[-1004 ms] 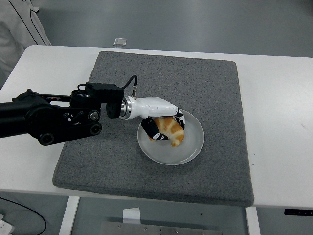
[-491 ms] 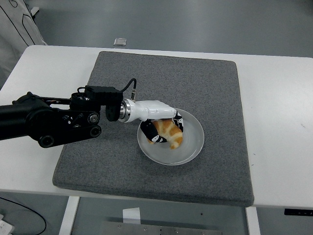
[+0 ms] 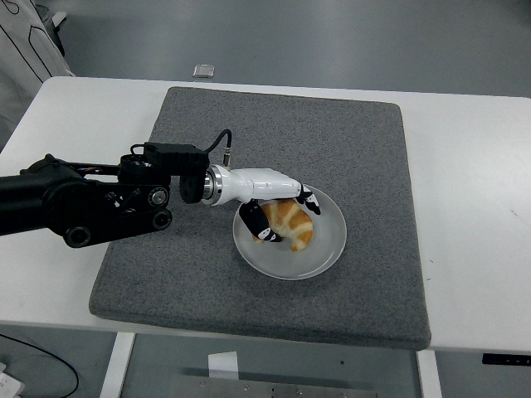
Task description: Place the bread on the plate
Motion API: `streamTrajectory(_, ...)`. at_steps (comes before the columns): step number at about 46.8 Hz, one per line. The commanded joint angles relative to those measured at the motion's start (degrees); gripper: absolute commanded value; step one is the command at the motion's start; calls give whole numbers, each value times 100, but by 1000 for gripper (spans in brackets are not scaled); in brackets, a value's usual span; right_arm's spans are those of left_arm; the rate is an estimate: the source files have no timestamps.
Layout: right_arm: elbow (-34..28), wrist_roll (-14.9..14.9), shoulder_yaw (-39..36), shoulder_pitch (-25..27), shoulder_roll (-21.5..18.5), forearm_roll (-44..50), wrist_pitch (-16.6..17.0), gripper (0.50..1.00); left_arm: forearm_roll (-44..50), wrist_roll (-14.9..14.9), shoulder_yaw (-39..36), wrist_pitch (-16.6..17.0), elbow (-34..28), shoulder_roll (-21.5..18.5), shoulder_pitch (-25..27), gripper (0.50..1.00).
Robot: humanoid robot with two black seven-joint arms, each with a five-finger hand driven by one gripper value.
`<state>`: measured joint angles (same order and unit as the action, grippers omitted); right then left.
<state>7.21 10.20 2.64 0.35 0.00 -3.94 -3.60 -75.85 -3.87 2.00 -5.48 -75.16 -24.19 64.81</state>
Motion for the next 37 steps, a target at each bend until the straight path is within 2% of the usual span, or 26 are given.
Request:
streamTrajectory(1,0,0,0,0,0,7,0,932,175,9,19,-41,-16,-24,41,971)
streamTrajectory(4,0,0,0,0,0,7,0,932,342,0,37,-67,-60,-41,58,994)
streamTrajectory(22,0,0,0,0,0,-2,0,932,1555,70,880,-603,-219,-630,243,996)
streamTrajectory(37,0,0,0,0,0,7,0,932,2601,70,1355,-612,-219,-1052,243,996)
